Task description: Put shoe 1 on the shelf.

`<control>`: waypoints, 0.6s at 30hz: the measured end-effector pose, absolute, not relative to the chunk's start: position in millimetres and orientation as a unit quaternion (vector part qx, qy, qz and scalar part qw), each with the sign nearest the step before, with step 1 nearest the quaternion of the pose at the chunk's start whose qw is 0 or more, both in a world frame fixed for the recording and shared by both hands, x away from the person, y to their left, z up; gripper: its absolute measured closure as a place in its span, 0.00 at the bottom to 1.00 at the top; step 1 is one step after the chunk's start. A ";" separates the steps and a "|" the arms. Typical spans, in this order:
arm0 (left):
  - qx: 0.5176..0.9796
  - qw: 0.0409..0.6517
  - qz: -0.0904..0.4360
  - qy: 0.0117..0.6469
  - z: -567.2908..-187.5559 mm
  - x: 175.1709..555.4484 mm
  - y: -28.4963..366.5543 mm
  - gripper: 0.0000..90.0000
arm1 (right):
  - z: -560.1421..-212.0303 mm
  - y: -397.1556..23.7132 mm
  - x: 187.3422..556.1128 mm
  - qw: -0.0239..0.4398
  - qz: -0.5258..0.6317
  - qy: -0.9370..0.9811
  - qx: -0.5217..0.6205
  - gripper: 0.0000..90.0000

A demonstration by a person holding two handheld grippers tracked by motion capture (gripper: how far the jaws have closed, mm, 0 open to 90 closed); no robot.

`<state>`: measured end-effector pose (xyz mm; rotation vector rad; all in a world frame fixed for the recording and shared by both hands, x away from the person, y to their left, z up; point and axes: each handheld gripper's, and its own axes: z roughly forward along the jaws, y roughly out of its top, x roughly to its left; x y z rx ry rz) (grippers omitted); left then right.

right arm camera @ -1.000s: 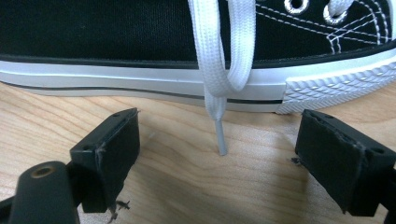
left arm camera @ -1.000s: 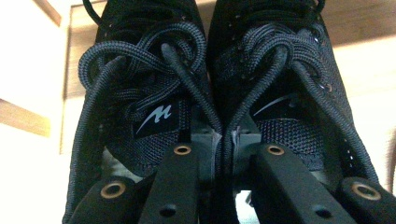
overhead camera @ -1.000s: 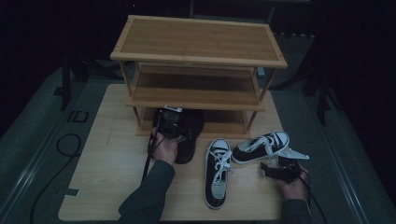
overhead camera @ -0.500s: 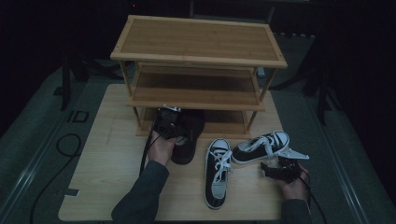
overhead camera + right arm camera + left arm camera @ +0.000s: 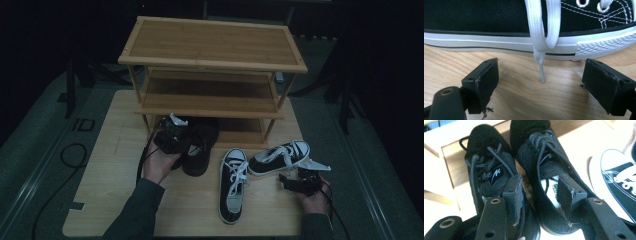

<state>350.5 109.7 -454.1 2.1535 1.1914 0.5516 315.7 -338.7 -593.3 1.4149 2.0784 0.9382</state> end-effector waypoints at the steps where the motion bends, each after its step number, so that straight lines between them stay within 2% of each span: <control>1: 0.814 0.308 0.208 0.446 -453.4 348.2 110.9 0.63 | -593.4 -338.7 315.7 0.227 0.341 0.754 0.513 0.15; 10: 0.840 0.345 0.189 0.374 -442.9 320.8 117.5 0.68 | -593.3 -338.8 315.8 0.227 0.340 0.755 0.513 0.15; 18: 0.849 0.352 0.175 0.353 -446.3 309.0 121.8 0.72 | -593.4 -338.7 315.8 0.228 0.341 0.754 0.514 0.15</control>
